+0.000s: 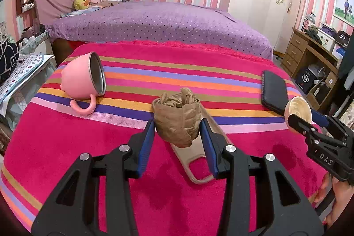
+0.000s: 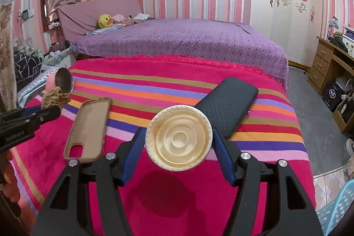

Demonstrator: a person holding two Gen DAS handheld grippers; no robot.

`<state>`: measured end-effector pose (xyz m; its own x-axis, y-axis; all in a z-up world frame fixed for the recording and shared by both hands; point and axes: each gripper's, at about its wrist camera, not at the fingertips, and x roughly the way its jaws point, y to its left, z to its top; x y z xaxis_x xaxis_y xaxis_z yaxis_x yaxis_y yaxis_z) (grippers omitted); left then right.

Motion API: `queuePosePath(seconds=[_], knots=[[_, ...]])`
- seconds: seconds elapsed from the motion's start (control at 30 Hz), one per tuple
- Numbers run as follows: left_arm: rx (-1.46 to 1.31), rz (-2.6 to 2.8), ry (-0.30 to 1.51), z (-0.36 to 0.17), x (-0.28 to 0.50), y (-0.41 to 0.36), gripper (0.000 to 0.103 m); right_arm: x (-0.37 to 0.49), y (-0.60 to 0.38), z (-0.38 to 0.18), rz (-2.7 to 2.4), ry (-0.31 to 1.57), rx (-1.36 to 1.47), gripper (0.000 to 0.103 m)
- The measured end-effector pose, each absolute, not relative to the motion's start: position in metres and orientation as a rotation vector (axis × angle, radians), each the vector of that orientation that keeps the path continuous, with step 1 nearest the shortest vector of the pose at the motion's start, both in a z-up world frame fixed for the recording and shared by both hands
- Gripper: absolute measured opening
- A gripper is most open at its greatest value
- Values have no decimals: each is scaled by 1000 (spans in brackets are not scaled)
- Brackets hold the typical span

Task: Collect trash
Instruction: 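Carry the paper bag and the white lid over the basket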

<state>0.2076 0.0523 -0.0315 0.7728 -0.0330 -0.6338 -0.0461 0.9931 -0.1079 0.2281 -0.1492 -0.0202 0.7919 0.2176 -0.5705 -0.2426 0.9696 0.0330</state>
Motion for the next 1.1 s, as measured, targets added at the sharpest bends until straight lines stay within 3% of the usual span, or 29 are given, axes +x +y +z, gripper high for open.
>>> queuePosePath(seconds=[0.47,0.87,1.1], knots=[[-123,-99,621,-4,156,-40,41,138,-277,34,142,538,-3,62],[-67,-375,663,-18,124,-221,41,43,-456,25,-167,550,28,62],[14,-517,691,-37,103,-323,41,17,-514,4,-266,564,66,62]])
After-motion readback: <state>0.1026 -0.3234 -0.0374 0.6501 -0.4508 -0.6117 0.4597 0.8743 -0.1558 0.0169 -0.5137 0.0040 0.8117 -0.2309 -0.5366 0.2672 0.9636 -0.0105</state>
